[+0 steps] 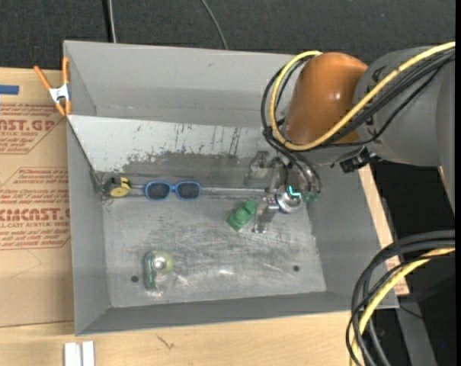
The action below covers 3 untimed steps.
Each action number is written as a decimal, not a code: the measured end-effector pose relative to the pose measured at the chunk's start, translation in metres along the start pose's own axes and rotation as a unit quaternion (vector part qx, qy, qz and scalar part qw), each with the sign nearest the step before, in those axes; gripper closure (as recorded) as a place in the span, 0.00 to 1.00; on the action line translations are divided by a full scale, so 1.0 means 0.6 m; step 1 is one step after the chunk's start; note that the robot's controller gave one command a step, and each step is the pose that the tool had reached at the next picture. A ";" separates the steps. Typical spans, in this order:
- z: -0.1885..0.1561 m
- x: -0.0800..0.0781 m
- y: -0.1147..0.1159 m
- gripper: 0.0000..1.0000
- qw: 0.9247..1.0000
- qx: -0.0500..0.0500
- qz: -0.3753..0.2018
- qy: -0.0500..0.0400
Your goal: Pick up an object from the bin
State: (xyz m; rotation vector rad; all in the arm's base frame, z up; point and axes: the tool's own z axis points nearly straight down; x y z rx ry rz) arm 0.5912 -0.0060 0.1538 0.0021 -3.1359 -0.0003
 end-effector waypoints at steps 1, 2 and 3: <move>0.136 0.010 -0.015 0.00 0.999 0.000 -0.046 -0.008; 0.126 0.006 -0.015 1.00 0.999 0.000 -0.046 -0.008; -0.120 0.011 0.010 1.00 0.998 0.000 -0.070 -0.009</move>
Offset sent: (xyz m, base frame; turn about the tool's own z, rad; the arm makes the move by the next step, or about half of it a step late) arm -0.0085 -0.0102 -0.0814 -0.0922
